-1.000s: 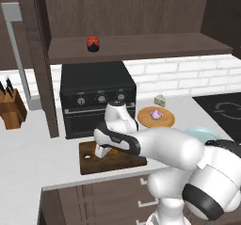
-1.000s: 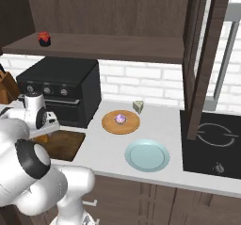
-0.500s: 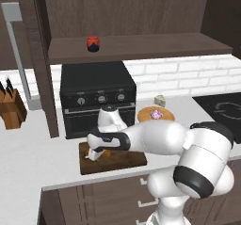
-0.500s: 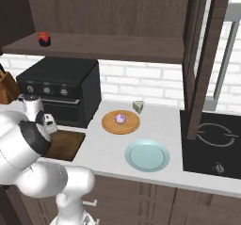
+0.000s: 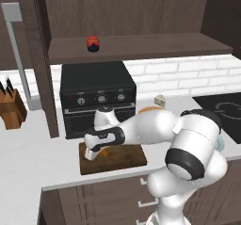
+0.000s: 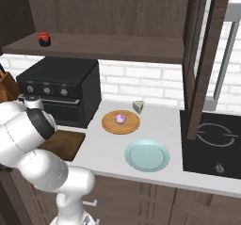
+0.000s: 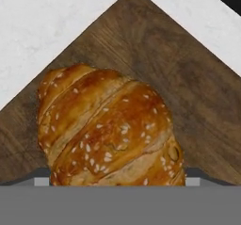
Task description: From the different types of pastries on the counter, select a croissant and place it on the cutting board. Then retrieve a jar of jam from the cabinet and place it alongside the croissant on the cutting board.
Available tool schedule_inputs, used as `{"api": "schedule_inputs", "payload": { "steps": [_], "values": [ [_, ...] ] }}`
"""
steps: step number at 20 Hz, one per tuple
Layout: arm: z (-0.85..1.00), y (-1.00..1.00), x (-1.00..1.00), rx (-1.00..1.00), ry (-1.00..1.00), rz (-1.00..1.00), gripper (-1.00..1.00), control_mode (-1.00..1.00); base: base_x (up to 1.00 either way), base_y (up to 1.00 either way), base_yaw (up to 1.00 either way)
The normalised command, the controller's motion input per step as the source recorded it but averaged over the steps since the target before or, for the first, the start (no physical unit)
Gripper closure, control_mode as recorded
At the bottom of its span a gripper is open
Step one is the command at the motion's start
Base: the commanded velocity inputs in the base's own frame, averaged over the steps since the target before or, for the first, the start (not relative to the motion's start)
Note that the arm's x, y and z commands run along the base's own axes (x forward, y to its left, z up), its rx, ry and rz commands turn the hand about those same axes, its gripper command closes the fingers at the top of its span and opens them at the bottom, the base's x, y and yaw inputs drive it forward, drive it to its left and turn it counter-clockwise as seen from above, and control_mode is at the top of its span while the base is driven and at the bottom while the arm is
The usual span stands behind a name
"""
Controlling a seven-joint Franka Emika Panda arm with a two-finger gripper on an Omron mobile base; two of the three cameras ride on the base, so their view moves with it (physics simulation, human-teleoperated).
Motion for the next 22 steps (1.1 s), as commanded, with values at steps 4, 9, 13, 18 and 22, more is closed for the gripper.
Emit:
{"api": "schedule_inputs", "payload": {
  "steps": [4, 9, 13, 18, 22],
  "values": [
    [0.03, 0.0, -0.11, 0.0, -0.05, 0.0, -1.0, -1.0, 0.0, 0.0, 0.0],
    [0.53, -0.13, -0.25, 0.02, -0.21, 0.0, -1.0, -1.0, 0.0, 0.0, 0.0],
    [0.49, -0.23, -0.06, 0.03, -0.17, 0.0, -1.0, -1.0, 0.0, 0.0, 0.0],
    [0.79, -0.36, -0.25, 0.06, -0.21, 0.0, -1.0, -1.0, 0.0, 0.0, 0.0],
    [0.13, -0.17, -0.86, 0.12, -0.36, 0.04, -1.0, -1.0, 0.0, 0.0, 0.0]
  ]
}}
